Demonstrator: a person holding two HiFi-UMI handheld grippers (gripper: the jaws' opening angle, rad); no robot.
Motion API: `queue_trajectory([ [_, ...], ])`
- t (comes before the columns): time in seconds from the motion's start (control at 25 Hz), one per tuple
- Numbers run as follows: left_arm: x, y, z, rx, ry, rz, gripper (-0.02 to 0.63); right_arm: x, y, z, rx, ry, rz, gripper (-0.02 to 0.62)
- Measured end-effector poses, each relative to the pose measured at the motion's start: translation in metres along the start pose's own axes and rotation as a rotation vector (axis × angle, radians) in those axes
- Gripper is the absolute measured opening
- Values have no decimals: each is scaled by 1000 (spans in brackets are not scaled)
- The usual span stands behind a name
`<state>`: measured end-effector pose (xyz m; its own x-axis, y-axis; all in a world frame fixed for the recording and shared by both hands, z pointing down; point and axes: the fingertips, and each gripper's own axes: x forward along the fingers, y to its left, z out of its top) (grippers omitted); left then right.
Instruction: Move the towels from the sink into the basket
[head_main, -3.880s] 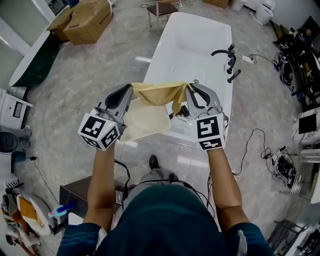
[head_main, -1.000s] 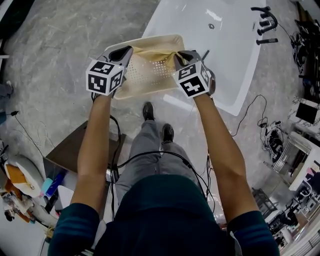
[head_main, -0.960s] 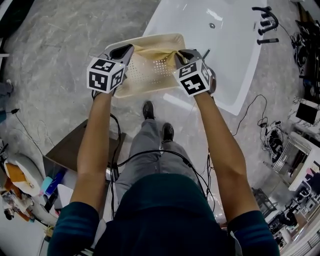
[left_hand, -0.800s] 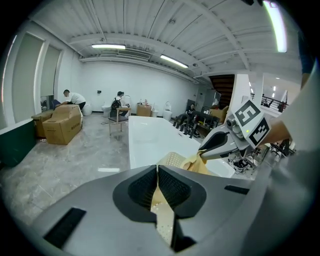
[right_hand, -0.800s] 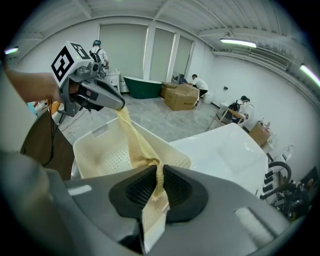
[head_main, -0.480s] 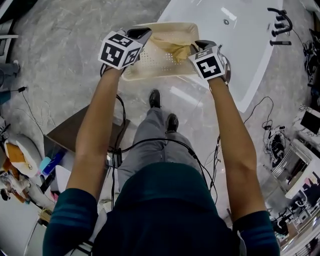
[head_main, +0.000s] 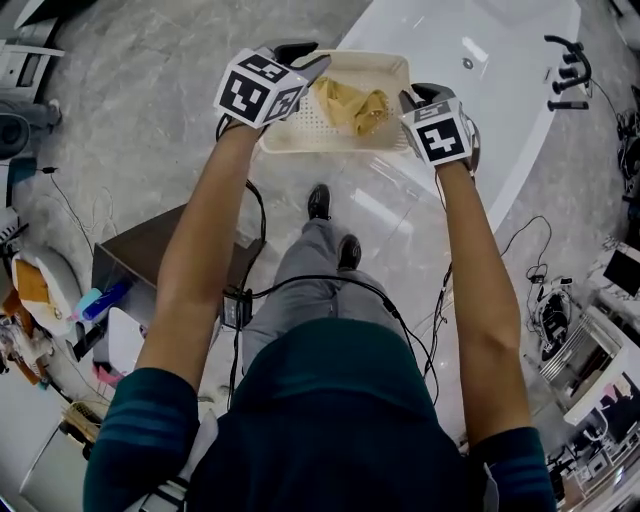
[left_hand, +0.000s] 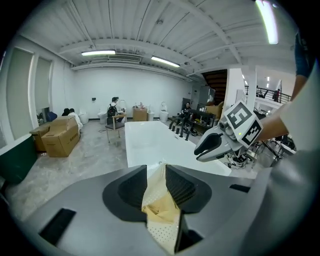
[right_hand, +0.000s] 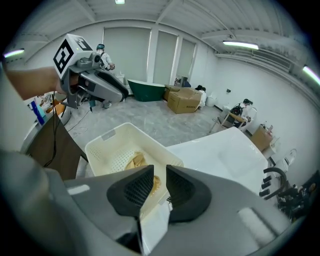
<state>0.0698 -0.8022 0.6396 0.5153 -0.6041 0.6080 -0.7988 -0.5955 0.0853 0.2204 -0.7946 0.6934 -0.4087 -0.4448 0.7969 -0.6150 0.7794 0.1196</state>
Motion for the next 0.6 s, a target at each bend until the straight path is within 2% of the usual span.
queue_trajectory([
  [0.2, -29, -18, 41, 34, -68, 28, 107, -46, -10, 30, 14, -107, -25, 89],
  [0.32, -54, -34, 69, 66, -115, 41, 107, -87, -17, 55, 24, -209, -57, 12],
  [0.6, -118, -74, 122, 134, -235, 71, 107, -187, -19, 90, -7, -354, -139, 9],
])
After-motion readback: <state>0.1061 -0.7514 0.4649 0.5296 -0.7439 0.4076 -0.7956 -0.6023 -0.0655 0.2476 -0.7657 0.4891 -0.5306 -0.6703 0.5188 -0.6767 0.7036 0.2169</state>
